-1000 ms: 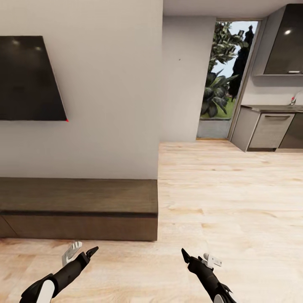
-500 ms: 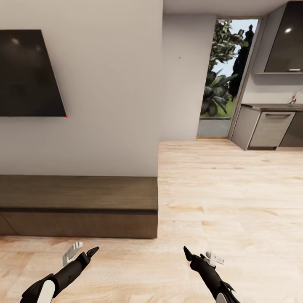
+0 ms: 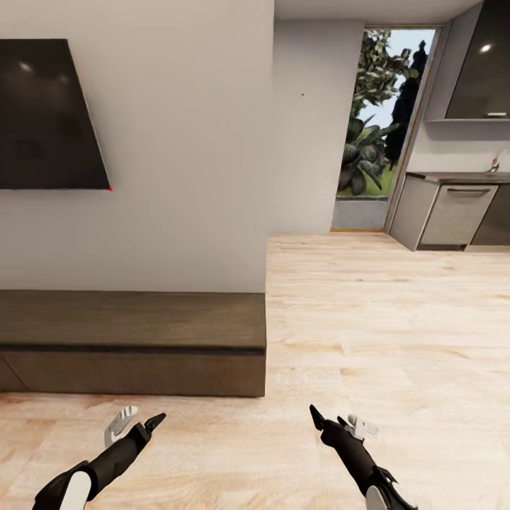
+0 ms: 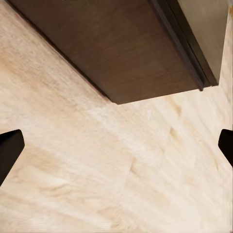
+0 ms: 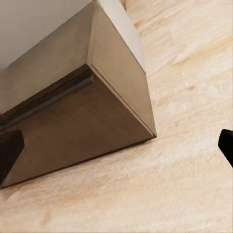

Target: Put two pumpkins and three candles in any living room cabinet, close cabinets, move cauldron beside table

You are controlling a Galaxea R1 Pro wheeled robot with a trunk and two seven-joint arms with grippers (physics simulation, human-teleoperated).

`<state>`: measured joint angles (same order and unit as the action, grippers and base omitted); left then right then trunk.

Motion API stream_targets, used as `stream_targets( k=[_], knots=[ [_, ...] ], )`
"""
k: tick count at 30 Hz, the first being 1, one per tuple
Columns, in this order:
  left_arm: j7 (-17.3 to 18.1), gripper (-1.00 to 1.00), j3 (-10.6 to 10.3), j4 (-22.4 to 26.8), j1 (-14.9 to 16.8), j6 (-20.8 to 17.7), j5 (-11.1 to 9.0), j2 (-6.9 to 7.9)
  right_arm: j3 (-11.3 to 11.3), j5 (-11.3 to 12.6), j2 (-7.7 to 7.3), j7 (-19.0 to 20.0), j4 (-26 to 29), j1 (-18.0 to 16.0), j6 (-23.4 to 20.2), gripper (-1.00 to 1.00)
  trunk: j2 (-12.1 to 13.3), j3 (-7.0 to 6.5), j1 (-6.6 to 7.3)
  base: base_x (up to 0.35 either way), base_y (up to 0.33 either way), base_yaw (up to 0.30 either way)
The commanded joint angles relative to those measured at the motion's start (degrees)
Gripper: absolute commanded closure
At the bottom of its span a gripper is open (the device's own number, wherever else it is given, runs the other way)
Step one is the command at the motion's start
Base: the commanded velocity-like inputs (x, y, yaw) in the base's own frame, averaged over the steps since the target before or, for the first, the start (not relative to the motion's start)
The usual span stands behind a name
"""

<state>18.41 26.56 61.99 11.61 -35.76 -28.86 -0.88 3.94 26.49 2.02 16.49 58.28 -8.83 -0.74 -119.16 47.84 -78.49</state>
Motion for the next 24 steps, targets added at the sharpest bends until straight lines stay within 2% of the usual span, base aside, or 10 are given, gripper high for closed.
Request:
stream_targets(
  k=[1, 4, 6, 9, 12, 24],
  knots=[
    [0.0, -1.0, 0.0, 0.0, 0.0, 0.0, -0.6, 0.11, 0.0, 0.0, 0.15, 0.1, 0.8, 0.0, -0.1, -1.0, -0.4, 0.19, -0.23, 0.0, 0.0, 0.0],
    [0.0, -1.0, -0.1, 0.4, 0.6, -0.3, -2.9, 0.38, -0.2, 0.0, 0.16, 0.2, 2.5, 0.0, -0.2, -1.0, -1.6, 0.72, -0.89, 0.0, 0.0, 0.0],
    [0.0, -1.0, 0.0, 1.3, 1.1, -2.3, -5.5, 0.78, -0.3, 0.0, 0.02, 0.3, 3.3, 0.0, -0.2, -1.0, -2.4, 1.08, -1.32, 0.0, 0.0, 0.0],
    [0.0, -1.0, 0.1, 1.2, 1.4, -5.4, -7.7, 2.41, -0.5, 0.0, -0.12, 0.4, 6.0, 0.0, -0.3, -1.0, -3.6, 1.62, -1.98, 0.0, 0.0, 0.0],
    [-0.1, -1.0, 0.0, -1.0, 1.6, -4.7, -8.4, 3.0, -0.4, 0.0, -0.21, 0.5, 8.5, 0.0, -0.3, -1.0, -4.8, 2.16, -2.64, 0.0, 0.0, 0.0],
    [0.5, -1.0, -0.1, -1.7, 1.7, -4.0, -8.7, 3.38, -0.4, 0.0, -0.18, 0.5, 8.4, 0.0, -1.7, -1.0, -9.6, 4.32, -5.28, 0.0, 0.0, 0.0]
  ],
)
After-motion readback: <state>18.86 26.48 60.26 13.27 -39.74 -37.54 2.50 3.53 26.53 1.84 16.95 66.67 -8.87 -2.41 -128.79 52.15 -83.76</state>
